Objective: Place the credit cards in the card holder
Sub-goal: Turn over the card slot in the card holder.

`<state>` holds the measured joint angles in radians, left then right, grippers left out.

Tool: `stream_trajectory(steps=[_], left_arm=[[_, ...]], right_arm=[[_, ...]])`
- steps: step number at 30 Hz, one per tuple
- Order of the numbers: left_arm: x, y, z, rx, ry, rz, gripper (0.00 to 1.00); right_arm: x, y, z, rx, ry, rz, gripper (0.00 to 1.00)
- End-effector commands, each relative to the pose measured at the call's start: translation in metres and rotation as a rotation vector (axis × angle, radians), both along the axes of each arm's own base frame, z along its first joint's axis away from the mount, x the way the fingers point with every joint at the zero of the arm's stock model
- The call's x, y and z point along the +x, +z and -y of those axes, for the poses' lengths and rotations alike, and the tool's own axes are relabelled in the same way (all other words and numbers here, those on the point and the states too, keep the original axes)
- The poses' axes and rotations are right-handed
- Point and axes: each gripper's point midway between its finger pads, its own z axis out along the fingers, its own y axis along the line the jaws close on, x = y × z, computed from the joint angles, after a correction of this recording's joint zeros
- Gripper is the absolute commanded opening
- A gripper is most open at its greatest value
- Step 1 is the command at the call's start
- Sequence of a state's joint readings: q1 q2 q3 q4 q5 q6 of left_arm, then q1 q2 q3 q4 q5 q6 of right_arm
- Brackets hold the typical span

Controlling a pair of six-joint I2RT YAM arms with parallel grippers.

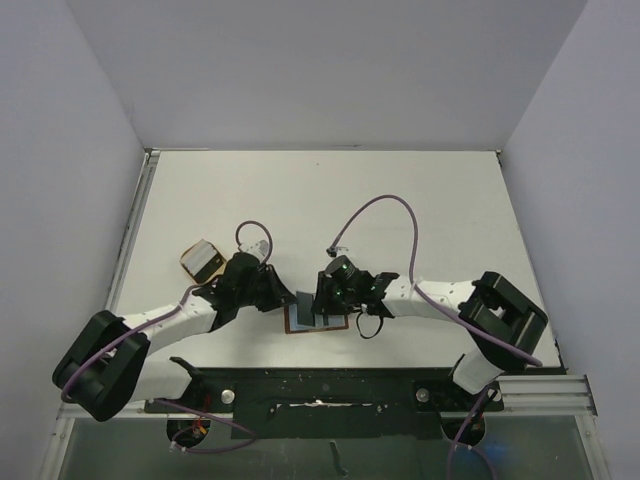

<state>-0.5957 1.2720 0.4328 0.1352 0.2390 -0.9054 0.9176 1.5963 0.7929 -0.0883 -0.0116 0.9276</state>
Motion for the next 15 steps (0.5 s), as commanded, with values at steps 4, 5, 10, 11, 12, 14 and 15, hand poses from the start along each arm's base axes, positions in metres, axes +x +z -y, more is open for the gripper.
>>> stream_trajectory(steps=[4, 5, 10, 11, 12, 14, 15], left_arm=[[0.02, 0.023, 0.009, 0.047, -0.047, 0.068, 0.0], [0.023, 0.024, 0.008, 0.059, -0.049, 0.071, 0.0], [0.027, 0.033, 0.018, 0.047, -0.069, 0.064, 0.09], [0.027, 0.034, 0.021, 0.038, -0.073, 0.06, 0.14], [0.026, 0.036, 0.025, 0.022, -0.083, 0.055, 0.18], [0.024, 0.039, 0.031, 0.0, -0.093, 0.049, 0.22], [0.023, 0.038, 0.033, -0.003, -0.098, 0.042, 0.23]], right_arm=[[0.004, 0.033, 0.016, -0.017, -0.002, 0.099, 0.35], [0.004, 0.034, 0.018, -0.02, -0.009, 0.106, 0.36], [0.006, 0.03, 0.032, -0.041, -0.032, 0.124, 0.38], [0.006, 0.028, 0.035, -0.041, -0.037, 0.122, 0.38], [0.006, 0.027, 0.037, -0.038, -0.039, 0.12, 0.38], [0.006, 0.026, 0.039, -0.03, -0.042, 0.122, 0.38], [0.006, 0.026, 0.04, -0.025, -0.044, 0.126, 0.38]])
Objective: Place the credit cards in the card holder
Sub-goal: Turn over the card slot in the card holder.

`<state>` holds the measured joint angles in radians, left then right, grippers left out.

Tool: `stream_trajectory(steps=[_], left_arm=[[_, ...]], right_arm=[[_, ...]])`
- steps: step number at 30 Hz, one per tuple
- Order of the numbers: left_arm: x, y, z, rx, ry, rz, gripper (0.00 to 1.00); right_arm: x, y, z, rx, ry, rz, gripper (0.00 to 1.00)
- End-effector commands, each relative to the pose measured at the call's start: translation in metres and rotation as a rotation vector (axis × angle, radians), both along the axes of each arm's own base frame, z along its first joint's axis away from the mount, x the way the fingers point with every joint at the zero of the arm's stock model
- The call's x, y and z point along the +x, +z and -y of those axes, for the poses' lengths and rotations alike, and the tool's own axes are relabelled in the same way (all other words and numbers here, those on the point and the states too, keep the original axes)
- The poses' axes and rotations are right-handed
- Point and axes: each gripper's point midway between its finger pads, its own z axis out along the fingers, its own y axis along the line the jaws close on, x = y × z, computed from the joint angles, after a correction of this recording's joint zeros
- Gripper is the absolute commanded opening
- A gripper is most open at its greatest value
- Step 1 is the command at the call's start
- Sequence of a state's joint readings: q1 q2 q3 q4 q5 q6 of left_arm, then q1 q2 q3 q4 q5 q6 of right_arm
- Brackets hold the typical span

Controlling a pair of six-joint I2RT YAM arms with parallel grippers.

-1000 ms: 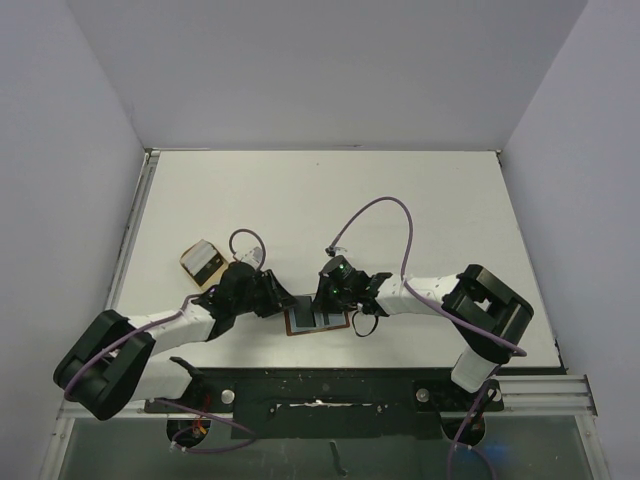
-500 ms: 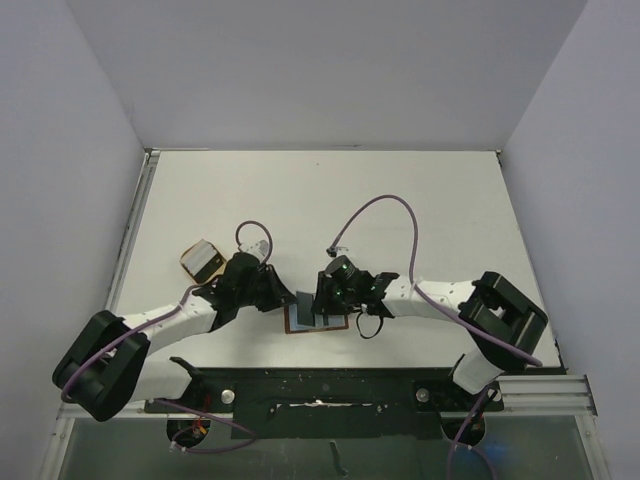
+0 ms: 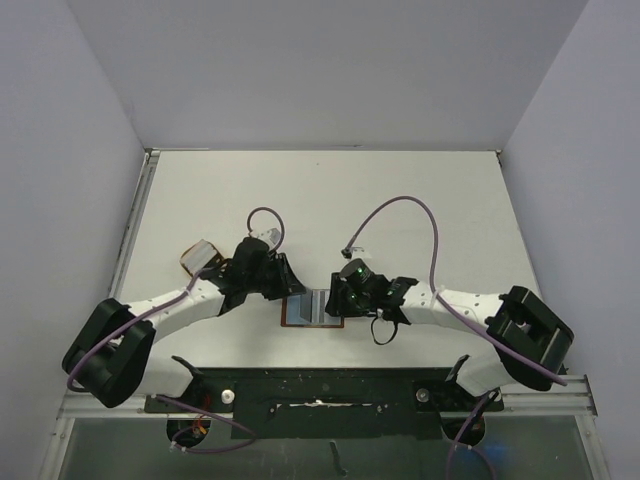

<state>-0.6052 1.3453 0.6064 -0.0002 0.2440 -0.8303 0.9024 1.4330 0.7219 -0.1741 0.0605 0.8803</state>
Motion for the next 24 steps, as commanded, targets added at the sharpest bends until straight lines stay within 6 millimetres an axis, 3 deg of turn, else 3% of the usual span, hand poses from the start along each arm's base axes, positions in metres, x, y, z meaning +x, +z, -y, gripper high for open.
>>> stream_trajectory(steps=[1, 14, 24], left_arm=[[0.002, 0.017, 0.021, -0.054, -0.042, 0.017, 0.24], [-0.002, 0.024, 0.055, -0.075, -0.096, 0.022, 0.3], [0.003, 0.023, 0.046, -0.004, -0.068, 0.052, 0.3]], right_arm=[[0.008, 0.009, 0.007, 0.024, -0.02, 0.057, 0.38], [0.008, 0.023, 0.016, 0.07, -0.034, 0.106, 0.4], [0.011, 0.033, 0.022, 0.066, -0.072, 0.123, 0.41]])
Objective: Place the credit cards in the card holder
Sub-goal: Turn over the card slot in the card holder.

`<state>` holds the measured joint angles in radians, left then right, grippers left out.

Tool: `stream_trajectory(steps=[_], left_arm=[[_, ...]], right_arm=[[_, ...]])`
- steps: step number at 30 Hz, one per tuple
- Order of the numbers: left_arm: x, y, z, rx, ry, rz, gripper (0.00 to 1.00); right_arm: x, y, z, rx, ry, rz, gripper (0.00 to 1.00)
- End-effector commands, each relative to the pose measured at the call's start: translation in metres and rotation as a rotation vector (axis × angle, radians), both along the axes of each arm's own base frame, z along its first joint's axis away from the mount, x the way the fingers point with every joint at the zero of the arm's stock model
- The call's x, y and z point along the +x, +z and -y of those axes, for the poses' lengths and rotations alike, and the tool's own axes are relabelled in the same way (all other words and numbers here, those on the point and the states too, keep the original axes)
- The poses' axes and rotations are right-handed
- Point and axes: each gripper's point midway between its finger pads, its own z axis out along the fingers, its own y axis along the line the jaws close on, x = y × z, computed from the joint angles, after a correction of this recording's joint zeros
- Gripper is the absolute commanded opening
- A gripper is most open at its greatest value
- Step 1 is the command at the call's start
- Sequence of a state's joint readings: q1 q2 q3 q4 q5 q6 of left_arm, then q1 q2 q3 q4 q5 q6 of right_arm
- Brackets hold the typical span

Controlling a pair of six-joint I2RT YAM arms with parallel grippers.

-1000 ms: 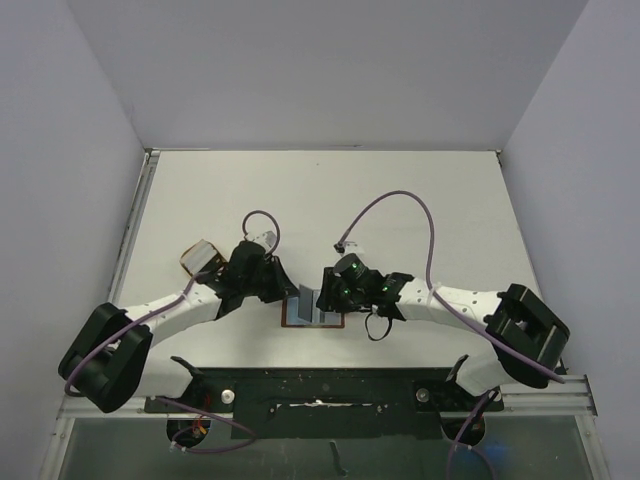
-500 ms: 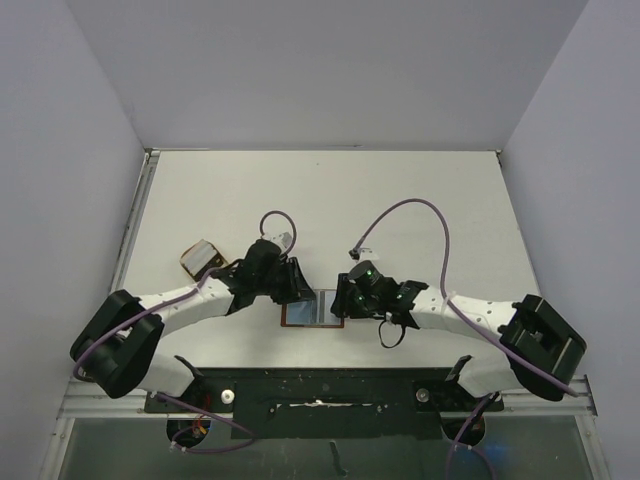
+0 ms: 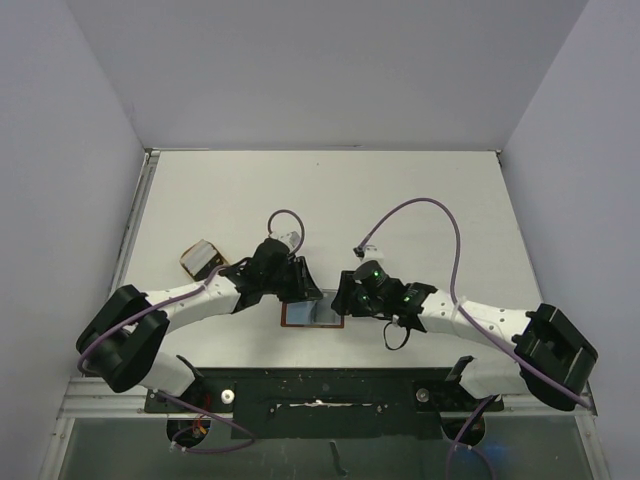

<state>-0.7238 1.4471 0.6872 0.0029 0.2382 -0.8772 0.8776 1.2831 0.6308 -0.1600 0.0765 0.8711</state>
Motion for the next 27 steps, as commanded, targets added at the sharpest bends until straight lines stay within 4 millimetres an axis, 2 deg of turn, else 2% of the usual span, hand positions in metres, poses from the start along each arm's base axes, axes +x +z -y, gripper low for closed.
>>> stream_trajectory(steps=[1, 6, 12, 20, 23, 27], left_arm=[[0.02, 0.025, 0.001, 0.022, 0.024, 0.101, 0.3], [0.034, 0.036, -0.03, 0.173, 0.061, 0.19, 0.31], [0.06, 0.065, -0.088, 0.365, 0.106, 0.33, 0.31], [0.085, 0.095, -0.167, 0.598, 0.07, 0.479, 0.35], [0.088, 0.094, -0.189, 0.691, -0.021, 0.524, 0.39], [0.097, 0.092, -0.228, 0.826, 0.014, 0.523, 0.41]], right_arm=[[0.013, 0.019, 0.002, 0.02, -0.048, 0.063, 0.41], [0.014, 0.029, 0.001, 0.035, -0.047, 0.081, 0.41], [0.014, 0.039, 0.001, 0.045, -0.035, 0.101, 0.44], [0.013, 0.048, 0.006, 0.06, -0.04, 0.127, 0.45], [0.013, 0.052, 0.007, 0.067, -0.04, 0.139, 0.45], [0.013, 0.057, 0.009, 0.069, -0.031, 0.157, 0.45]])
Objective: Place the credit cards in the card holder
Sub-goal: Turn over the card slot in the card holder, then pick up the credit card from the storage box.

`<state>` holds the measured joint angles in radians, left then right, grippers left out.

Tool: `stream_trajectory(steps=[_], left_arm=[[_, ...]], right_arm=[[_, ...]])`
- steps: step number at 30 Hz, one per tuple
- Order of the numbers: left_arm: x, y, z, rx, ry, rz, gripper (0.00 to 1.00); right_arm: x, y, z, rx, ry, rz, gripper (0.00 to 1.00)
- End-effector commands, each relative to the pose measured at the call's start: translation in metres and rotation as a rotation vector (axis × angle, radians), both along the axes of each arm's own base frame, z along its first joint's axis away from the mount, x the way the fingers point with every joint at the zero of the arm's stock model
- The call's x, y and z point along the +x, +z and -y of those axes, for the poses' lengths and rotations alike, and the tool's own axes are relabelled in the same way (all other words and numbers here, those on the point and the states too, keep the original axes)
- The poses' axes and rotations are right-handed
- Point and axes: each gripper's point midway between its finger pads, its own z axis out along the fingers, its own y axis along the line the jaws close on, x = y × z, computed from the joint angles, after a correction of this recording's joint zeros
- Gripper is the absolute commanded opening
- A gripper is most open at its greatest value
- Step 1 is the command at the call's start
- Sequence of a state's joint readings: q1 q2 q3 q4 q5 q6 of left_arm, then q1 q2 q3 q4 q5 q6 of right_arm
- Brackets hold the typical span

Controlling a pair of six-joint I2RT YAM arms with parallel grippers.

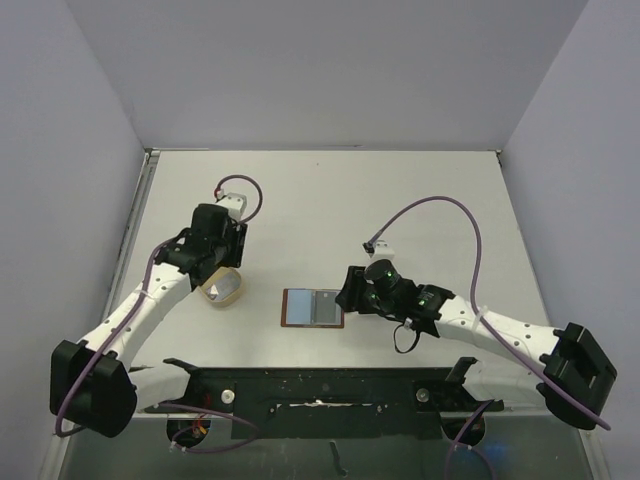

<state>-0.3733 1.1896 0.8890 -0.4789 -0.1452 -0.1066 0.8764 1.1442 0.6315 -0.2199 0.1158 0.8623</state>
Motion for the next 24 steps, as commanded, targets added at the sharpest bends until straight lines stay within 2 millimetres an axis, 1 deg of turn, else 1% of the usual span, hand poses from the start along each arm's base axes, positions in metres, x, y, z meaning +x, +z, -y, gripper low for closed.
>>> stream_trajectory(steps=[1, 3, 5, 9, 15, 19, 24], left_arm=[[0.014, 0.022, -0.036, 0.157, -0.032, 0.08, 0.41], [0.02, 0.022, -0.05, 0.163, 0.004, 0.078, 0.43], [0.024, 0.014, -0.06, 0.182, 0.016, 0.057, 0.45], [0.029, -0.001, -0.068, 0.221, 0.033, 0.023, 0.47], [0.029, -0.023, -0.09, 0.323, 0.11, -0.003, 0.49], [0.03, -0.029, -0.098, 0.377, 0.123, 0.002, 0.49], [0.029, -0.049, -0.099, 0.41, 0.097, -0.062, 0.49]], right_arm=[[0.012, 0.025, -0.001, 0.027, -0.006, 0.083, 0.45], [0.012, 0.027, 0.0, 0.021, 0.001, 0.09, 0.45], [0.014, 0.03, 0.001, 0.017, 0.007, 0.098, 0.45], [0.02, 0.035, 0.004, 0.005, 0.013, 0.107, 0.45], [0.02, 0.038, 0.003, 0.019, 0.024, 0.109, 0.45], [0.02, 0.038, 0.004, 0.012, 0.023, 0.111, 0.45], [0.021, 0.038, 0.001, 0.02, 0.027, 0.109, 0.45]])
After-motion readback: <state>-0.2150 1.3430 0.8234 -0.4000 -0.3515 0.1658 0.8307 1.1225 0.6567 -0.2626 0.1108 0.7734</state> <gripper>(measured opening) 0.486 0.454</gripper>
